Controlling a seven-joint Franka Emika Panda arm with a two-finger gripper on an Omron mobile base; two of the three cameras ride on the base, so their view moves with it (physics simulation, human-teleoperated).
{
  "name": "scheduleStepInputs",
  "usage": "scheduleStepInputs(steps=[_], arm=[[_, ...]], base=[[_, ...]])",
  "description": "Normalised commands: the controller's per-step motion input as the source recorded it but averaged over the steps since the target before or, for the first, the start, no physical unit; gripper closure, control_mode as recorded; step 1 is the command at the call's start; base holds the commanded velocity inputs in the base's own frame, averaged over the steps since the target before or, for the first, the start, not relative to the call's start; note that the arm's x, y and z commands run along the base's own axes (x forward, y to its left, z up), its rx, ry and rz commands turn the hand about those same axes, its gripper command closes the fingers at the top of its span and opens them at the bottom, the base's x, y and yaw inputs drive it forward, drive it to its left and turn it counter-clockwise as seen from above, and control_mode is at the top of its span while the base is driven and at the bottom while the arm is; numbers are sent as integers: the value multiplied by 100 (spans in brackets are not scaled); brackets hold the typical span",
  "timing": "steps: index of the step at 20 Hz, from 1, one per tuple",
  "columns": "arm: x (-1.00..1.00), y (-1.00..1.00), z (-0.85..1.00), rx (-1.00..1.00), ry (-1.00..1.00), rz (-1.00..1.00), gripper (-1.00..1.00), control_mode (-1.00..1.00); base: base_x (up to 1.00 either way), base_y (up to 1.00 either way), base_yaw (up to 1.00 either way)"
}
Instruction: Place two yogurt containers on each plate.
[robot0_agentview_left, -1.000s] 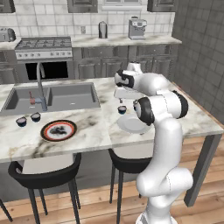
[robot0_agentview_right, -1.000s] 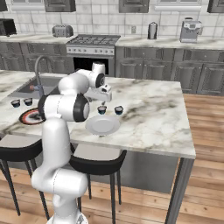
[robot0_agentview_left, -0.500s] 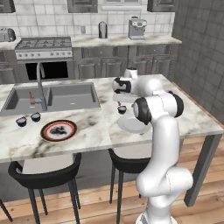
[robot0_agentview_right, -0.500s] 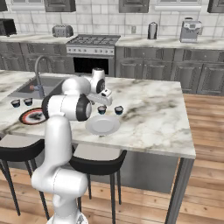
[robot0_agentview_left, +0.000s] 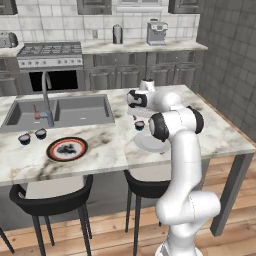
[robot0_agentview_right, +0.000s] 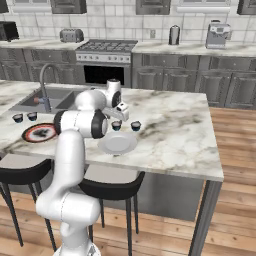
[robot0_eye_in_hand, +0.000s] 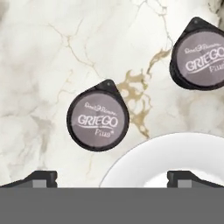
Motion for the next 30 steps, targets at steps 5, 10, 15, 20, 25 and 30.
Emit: scheduleStepInputs(steps=[5,10,15,20,25,30], arm=[[36,0,-18,0,5,-10,-100,-100],[30,0,-23,0,6,-7,-100,-100],[14,0,-25,0,0,-2,-100,-100],[-3,0,-20,0,0,0,-100,-100],[-10,0,-20,0,0,0,-100,-100],[0,0,-20,0,0,0,-100,-100]], base=[[0,0,0],[0,0,0],[0,0,0],[0,0,0],[0,0,0],[0,0,0]])
